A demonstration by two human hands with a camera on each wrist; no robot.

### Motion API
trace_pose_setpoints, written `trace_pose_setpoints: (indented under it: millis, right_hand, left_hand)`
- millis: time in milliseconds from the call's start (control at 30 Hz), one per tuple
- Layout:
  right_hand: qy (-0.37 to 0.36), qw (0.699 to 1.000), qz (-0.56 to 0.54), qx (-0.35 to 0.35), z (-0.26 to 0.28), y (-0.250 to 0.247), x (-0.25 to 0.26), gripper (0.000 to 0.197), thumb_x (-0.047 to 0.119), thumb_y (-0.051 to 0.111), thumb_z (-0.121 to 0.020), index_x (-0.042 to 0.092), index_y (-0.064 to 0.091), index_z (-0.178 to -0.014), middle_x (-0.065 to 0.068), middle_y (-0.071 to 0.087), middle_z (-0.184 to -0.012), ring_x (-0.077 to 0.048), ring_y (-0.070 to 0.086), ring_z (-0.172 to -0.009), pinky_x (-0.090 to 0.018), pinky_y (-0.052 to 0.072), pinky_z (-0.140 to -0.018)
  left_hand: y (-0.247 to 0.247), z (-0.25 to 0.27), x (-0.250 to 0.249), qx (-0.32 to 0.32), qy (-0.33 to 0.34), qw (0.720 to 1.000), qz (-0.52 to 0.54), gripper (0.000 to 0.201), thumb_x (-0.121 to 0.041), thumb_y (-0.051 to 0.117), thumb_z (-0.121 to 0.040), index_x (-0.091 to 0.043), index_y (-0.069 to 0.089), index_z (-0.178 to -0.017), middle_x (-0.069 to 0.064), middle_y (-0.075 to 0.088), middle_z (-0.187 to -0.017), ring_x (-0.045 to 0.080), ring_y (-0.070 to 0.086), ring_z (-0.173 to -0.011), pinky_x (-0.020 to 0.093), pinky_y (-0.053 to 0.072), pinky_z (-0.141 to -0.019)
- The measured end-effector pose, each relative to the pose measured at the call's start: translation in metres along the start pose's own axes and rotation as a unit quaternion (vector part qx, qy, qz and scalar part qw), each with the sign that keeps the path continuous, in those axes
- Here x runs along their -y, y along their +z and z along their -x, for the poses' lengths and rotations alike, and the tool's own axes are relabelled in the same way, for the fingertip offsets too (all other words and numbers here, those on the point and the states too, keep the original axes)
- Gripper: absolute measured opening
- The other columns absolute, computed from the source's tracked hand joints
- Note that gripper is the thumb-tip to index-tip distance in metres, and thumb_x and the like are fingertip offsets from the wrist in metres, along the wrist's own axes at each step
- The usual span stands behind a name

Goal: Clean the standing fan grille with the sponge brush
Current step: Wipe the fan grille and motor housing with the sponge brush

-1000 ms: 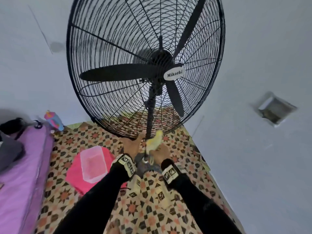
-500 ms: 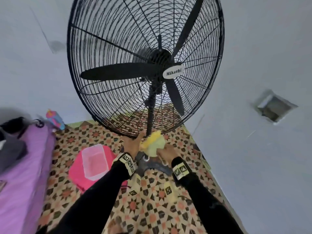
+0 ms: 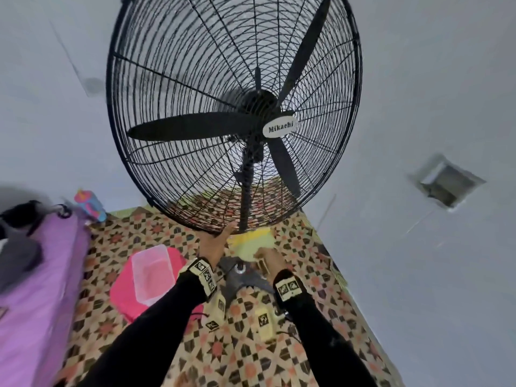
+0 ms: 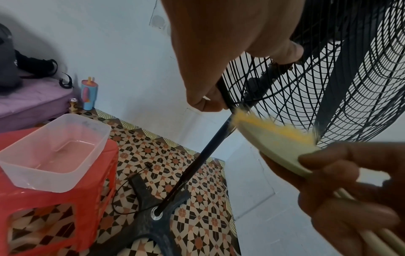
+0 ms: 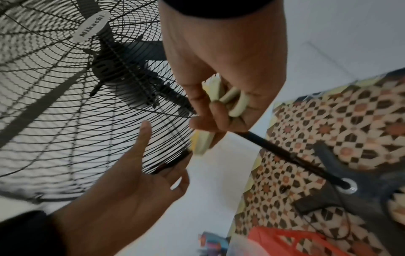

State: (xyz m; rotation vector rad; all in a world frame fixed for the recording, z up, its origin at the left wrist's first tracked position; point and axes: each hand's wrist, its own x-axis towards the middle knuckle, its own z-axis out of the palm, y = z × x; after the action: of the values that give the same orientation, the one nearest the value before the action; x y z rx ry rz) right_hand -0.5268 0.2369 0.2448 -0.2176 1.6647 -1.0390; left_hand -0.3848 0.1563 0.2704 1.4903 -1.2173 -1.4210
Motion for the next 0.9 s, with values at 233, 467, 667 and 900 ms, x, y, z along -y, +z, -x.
trace_pose_setpoints:
  millis: [233,467,667,900]
  right_hand:
    - [-0.01,0.997,-0.07,-0.041,-0.019,0.003,0.015,0.017,0.011,0.054,-0.095,0.013,0.052,-0.078,-0.004,0.055,-0.064,-0.016,0.056,-0.049,-0.029,0.051,-0.053]
    - [-0.002,0.984,-0.138,-0.116,-0.024,-0.014,0.014,0.031,0.005,0.05,-0.098,0.015,0.05,-0.127,-0.006,0.046,-0.068,-0.017,0.039,-0.044,-0.017,0.029,-0.03]
    - [0.011,0.999,-0.048,-0.023,-0.025,-0.008,0.013,0.007,0.004,0.06,-0.091,0.004,0.064,-0.097,-0.006,0.054,-0.063,-0.012,0.04,-0.039,-0.022,0.03,-0.038]
    - [-0.057,0.99,-0.089,-0.092,-0.024,-0.005,0.011,0.07,-0.001,0.057,-0.094,0.02,0.029,-0.156,-0.007,0.05,-0.065,-0.015,0.042,-0.047,-0.019,0.032,-0.034]
  left_hand:
    - [-0.001,-0.006,0.009,0.025,-0.022,0.999,0.006,0.139,-0.079,0.078,-0.069,-0.008,0.007,-0.164,0.009,0.031,-0.167,0.03,0.033,-0.152,0.043,0.027,-0.125]
    - [-0.003,-0.005,0.01,0.03,0.003,0.999,0.016,0.109,-0.055,0.077,-0.086,-0.006,0.017,-0.163,0.008,0.034,-0.165,0.029,0.033,-0.152,0.037,0.027,-0.12]
    - [-0.002,-0.004,0.005,0.026,0.003,0.999,0.02,0.105,-0.053,0.078,-0.084,-0.006,0.022,-0.161,0.009,0.04,-0.162,0.029,0.039,-0.148,0.04,0.03,-0.123]
    - [-0.003,-0.006,0.01,0.013,0.011,1.0,0.014,0.108,-0.05,0.079,-0.086,-0.007,0.015,-0.162,0.009,0.038,-0.163,0.028,0.038,-0.149,0.038,0.029,-0.122]
